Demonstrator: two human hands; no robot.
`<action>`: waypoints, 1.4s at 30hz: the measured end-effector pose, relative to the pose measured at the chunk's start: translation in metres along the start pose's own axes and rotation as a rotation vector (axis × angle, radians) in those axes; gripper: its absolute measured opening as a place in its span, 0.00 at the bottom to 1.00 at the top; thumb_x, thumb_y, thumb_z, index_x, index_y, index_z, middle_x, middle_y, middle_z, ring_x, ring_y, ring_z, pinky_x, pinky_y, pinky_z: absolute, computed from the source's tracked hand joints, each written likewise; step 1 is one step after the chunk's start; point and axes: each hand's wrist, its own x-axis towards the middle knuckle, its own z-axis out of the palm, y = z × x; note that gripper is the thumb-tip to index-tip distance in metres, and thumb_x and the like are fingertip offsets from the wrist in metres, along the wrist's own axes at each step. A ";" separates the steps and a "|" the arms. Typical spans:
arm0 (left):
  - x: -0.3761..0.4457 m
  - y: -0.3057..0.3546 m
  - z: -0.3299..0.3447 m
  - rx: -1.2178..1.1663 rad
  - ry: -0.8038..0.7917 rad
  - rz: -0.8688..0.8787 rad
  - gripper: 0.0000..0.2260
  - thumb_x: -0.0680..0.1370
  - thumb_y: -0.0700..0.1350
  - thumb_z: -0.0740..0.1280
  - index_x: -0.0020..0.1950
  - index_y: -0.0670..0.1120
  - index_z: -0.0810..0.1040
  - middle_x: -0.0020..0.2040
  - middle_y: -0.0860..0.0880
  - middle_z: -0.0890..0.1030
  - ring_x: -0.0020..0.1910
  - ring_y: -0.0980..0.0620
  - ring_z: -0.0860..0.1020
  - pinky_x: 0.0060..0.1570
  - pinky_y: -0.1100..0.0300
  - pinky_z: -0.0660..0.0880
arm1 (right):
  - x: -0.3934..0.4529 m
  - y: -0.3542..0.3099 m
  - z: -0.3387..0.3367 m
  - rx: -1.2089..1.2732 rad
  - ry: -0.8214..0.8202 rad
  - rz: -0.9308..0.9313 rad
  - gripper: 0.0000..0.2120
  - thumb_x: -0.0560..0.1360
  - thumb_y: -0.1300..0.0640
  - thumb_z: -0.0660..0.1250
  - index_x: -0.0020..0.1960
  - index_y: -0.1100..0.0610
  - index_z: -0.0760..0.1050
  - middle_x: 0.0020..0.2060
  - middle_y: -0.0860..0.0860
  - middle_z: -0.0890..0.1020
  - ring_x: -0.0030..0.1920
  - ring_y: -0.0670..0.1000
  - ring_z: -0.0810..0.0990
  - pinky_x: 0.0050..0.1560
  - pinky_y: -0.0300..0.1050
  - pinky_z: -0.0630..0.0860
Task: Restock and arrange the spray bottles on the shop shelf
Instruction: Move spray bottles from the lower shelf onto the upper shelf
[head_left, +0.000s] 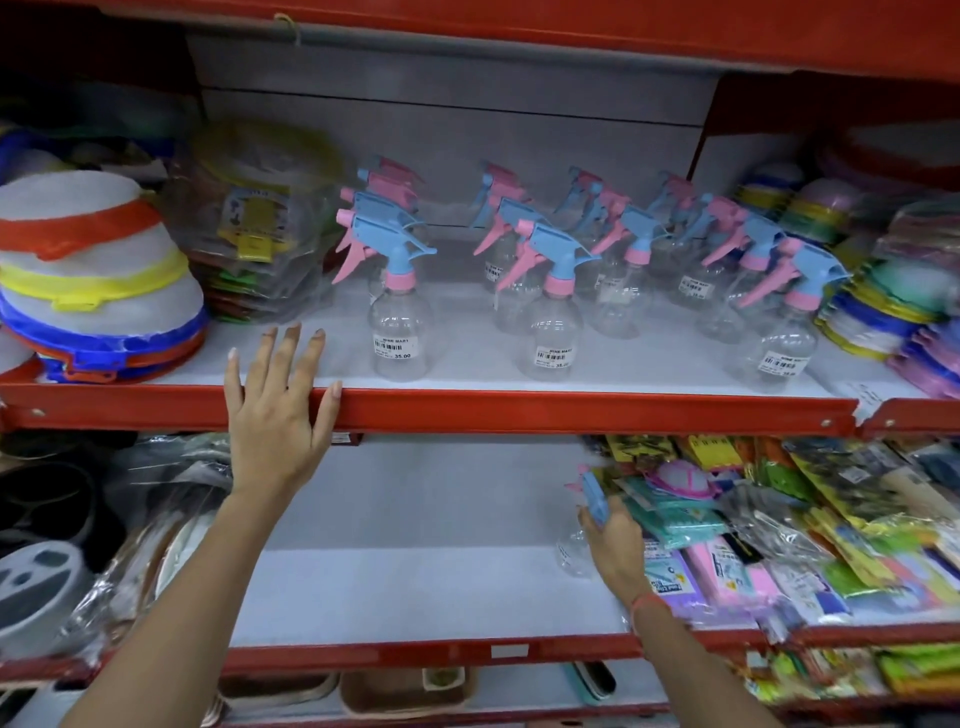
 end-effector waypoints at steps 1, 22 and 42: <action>0.000 0.000 0.000 -0.003 0.001 -0.001 0.25 0.83 0.56 0.51 0.76 0.46 0.65 0.76 0.41 0.68 0.78 0.42 0.62 0.77 0.42 0.49 | 0.000 0.002 0.001 -0.011 0.005 0.004 0.14 0.78 0.56 0.64 0.56 0.67 0.72 0.37 0.59 0.77 0.36 0.58 0.74 0.35 0.47 0.68; -0.004 0.004 -0.005 -0.012 0.020 -0.015 0.25 0.83 0.55 0.51 0.75 0.44 0.67 0.76 0.41 0.69 0.77 0.42 0.62 0.77 0.42 0.49 | -0.056 -0.093 -0.154 0.435 0.226 -0.408 0.07 0.71 0.51 0.71 0.50 0.47 0.80 0.40 0.47 0.86 0.37 0.52 0.85 0.35 0.48 0.82; -0.002 0.007 -0.014 -0.043 -0.083 -0.033 0.28 0.82 0.58 0.48 0.76 0.45 0.66 0.76 0.41 0.68 0.76 0.40 0.64 0.77 0.40 0.51 | 0.095 -0.195 -0.185 0.608 0.462 -0.477 0.10 0.77 0.53 0.66 0.53 0.58 0.75 0.45 0.50 0.81 0.41 0.34 0.78 0.42 0.28 0.73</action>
